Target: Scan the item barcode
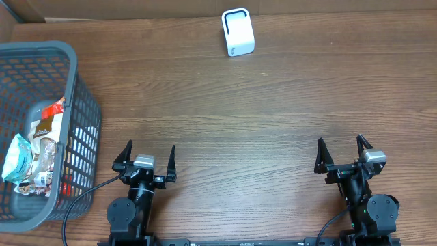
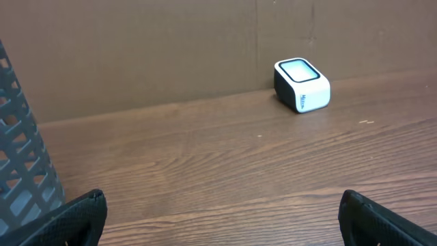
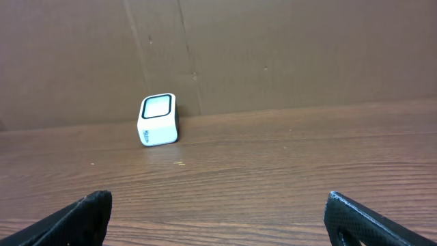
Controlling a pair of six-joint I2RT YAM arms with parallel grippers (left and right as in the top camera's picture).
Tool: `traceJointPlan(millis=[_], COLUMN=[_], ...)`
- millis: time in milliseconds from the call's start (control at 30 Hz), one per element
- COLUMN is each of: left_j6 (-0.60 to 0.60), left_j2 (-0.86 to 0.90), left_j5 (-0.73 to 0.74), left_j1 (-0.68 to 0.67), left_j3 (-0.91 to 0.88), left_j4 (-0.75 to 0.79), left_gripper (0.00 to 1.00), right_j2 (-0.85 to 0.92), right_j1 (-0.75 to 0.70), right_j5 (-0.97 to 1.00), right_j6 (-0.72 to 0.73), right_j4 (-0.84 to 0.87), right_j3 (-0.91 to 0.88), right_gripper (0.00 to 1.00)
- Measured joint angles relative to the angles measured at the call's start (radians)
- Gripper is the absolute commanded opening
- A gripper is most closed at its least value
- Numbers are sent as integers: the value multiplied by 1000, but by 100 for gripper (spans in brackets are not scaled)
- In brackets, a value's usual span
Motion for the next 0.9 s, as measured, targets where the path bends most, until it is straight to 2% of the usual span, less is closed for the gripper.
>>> traceJointPlan(millis=[233, 533, 733, 900], left_j6=[-27, -42, -42, -45], left_j2=[0, 19, 146, 319], left_j5=[0, 0, 19, 60], left_j1=[0, 0, 0, 0], left_j3=[51, 222, 363, 519], left_j4=[-61, -176, -212, -281], left_gripper=[100, 100, 100, 100], right_j2=[0, 0, 0, 0], right_j1=[0, 0, 0, 0], right_j5=[0, 0, 0, 0], right_j6=[0, 0, 0, 0], right_j4=[0, 0, 0, 0], right_j3=[0, 0, 0, 0], right_gripper=[100, 100, 100, 100])
